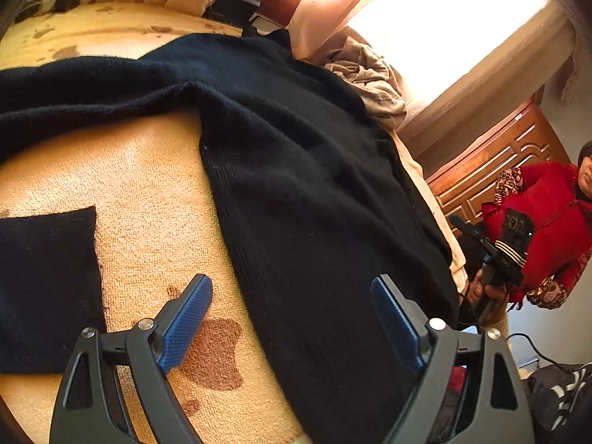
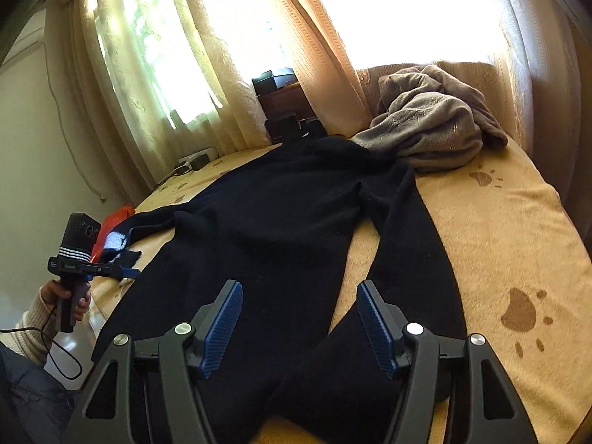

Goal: Fold clothes

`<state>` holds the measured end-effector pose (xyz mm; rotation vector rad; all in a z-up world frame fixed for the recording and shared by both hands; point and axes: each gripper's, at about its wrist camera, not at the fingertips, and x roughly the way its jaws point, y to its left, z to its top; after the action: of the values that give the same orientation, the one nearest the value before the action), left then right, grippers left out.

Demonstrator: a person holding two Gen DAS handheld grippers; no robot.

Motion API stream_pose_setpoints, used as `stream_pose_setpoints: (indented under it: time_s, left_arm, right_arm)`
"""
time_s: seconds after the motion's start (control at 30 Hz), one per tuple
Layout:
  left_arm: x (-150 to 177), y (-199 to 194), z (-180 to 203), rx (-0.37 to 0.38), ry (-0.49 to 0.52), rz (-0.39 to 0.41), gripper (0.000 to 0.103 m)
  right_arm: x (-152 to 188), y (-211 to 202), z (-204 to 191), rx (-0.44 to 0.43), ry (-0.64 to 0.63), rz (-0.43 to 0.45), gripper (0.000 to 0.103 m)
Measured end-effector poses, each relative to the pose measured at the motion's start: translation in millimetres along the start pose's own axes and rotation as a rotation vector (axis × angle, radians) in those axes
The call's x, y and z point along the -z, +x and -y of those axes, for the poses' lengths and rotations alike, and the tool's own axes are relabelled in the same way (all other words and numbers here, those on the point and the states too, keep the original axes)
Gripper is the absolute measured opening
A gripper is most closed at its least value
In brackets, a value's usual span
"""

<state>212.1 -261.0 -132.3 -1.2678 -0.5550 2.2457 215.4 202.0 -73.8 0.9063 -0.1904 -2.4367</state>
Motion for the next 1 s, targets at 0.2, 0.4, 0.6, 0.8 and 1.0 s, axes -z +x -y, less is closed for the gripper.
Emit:
stream_pose_setpoints:
  time_s: [0.2, 0.4, 0.6, 0.8, 1.0]
  left_arm:
    - [10, 5, 0, -0.049, -0.012, -0.004, 0.025]
    - [13, 7, 0, -0.077, -0.023, 0.000, 0.019]
    - [21, 6, -11, -0.058, -0.084, 0.030, 0.006]
    - [31, 1, -20, -0.018, -0.133, 0.046, 0.006]
    - [29, 0, -30, 0.033, -0.179, 0.030, 0.008]
  right_arm:
    - [16, 0, 4, -0.015, 0.049, 0.000, 0.066]
    - [23, 5, 5, -0.042, 0.070, -0.002, 0.066]
    - [25, 8, 9, -0.115, 0.114, -0.009, 0.066]
    - [15, 23, 14, -0.187, 0.148, -0.047, 0.066]
    - [21, 33, 10, -0.197, 0.139, -0.131, 0.066]
